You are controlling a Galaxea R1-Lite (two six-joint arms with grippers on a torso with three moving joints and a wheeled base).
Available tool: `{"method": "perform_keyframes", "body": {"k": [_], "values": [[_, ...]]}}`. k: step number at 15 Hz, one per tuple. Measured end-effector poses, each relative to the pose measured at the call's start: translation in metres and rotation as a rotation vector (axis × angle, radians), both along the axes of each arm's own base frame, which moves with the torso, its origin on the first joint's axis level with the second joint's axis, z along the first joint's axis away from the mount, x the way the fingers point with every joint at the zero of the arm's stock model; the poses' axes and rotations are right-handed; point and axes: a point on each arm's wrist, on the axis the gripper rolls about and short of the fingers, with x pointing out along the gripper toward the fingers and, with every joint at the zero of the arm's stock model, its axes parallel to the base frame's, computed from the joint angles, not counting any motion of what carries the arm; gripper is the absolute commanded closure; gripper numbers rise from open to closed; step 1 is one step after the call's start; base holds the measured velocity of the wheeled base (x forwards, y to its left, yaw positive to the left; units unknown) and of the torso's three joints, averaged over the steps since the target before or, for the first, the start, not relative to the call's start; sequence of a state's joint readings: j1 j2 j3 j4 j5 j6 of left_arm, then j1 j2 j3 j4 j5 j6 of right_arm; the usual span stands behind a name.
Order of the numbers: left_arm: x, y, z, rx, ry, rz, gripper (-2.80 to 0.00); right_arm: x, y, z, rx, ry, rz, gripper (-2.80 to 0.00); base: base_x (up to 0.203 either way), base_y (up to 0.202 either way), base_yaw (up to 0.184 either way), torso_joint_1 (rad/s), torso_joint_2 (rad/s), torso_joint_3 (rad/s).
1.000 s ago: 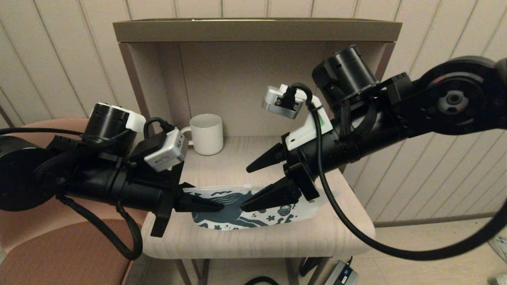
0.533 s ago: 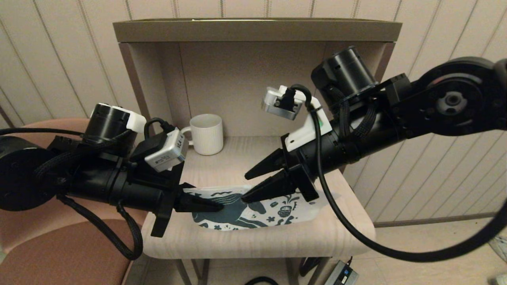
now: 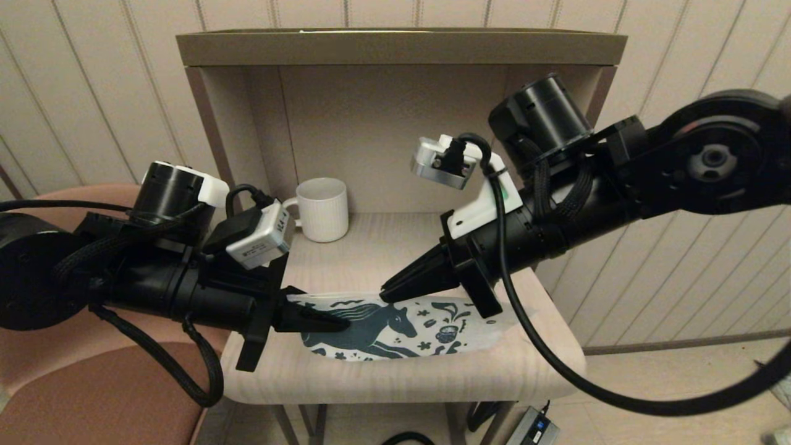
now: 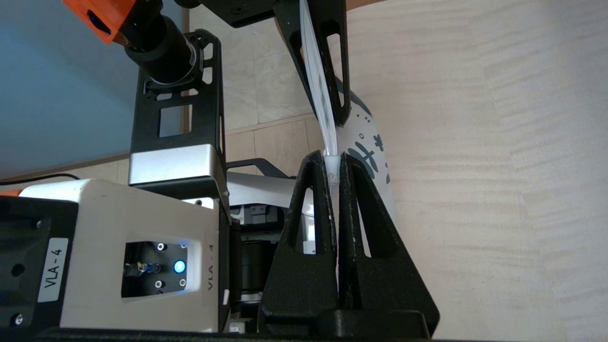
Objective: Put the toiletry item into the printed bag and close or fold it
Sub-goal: Open the storage bag
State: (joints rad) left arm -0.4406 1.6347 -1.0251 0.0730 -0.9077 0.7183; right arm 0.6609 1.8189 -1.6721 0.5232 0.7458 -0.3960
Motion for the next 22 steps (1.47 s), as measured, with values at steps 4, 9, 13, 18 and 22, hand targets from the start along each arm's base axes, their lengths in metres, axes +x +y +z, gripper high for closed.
{"method": "perform_keyframes", "body": {"k": [4,9,13,18,22], "values": [[-0.001,0.001,0.001,-0.002,-0.003,0.0,0.0,-0.003,-0.004,0.0,-0.005,0.001,-0.006,0.0,0.0,0.0,0.0,0.0,0.0,0.0],[-0.001,0.001,0.0,0.001,-0.002,-0.001,0.0,-0.009,-0.023,-0.001,-0.015,0.013,-0.044,0.0,0.0,0.0,0.0,0.0,0.0,0.0],[-0.001,0.001,-0.001,0.001,-0.002,-0.002,0.0,-0.014,-0.046,0.001,-0.016,0.013,-0.098,0.0,0.0,0.0,0.0,0.0,0.0,0.0],[-0.002,0.001,-0.001,0.003,0.001,-0.001,0.0,-0.027,-0.079,0.0,-0.018,0.022,-0.172,0.0,0.0,0.0,0.0,0.0,0.0,0.0],[-0.002,0.001,-0.002,0.004,0.002,-0.001,0.0,-0.037,-0.096,-0.003,0.003,0.0,-0.208,0.0,0.0,0.0,0.0,0.0,0.0,0.0]]}}
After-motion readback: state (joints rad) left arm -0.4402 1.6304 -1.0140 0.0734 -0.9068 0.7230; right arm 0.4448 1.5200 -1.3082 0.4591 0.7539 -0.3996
